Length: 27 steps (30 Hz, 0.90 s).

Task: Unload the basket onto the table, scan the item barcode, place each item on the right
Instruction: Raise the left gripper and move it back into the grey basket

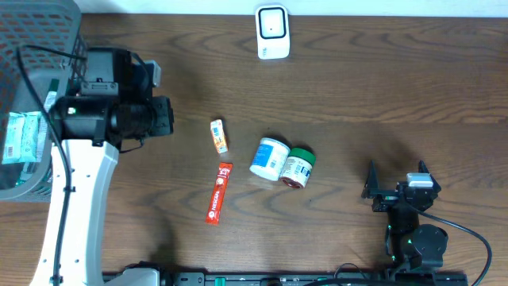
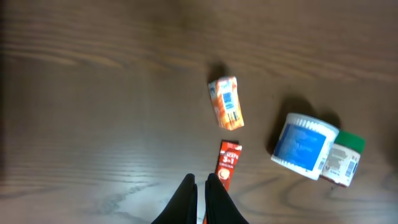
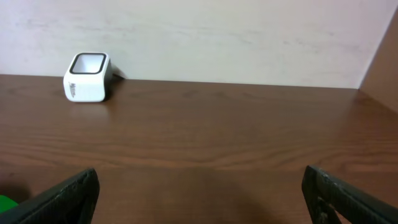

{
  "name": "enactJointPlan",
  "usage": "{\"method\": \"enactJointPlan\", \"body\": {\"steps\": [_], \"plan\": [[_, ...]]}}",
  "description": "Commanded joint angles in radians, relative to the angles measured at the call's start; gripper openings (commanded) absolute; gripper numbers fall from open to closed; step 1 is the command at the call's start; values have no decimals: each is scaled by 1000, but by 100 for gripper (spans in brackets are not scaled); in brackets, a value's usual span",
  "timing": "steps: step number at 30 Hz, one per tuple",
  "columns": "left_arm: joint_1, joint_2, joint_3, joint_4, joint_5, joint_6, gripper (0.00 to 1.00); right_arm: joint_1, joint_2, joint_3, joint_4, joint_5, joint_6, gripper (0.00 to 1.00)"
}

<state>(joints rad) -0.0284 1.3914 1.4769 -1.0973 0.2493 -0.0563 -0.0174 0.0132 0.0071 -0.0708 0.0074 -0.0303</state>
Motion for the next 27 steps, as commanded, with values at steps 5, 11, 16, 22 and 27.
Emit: {"method": "enactJointPlan", "body": {"steps": [5, 11, 16, 22, 27], "plan": [[23, -16, 162, -14, -34, -21, 7, 13, 0, -2, -4, 2, -4, 99], [103, -15, 296, -27, -34, -25, 7, 13, 0, -2, -4, 2, -4, 99], [186, -15, 362, 5, -30, -30, 7, 13, 0, -2, -4, 2, -4, 99], [265, -15, 363, 115, -31, -32, 7, 13, 0, -2, -4, 2, -4, 99], [328, -15, 363, 241, -35, -32, 7, 13, 0, -2, -4, 2, -4, 99]]}}
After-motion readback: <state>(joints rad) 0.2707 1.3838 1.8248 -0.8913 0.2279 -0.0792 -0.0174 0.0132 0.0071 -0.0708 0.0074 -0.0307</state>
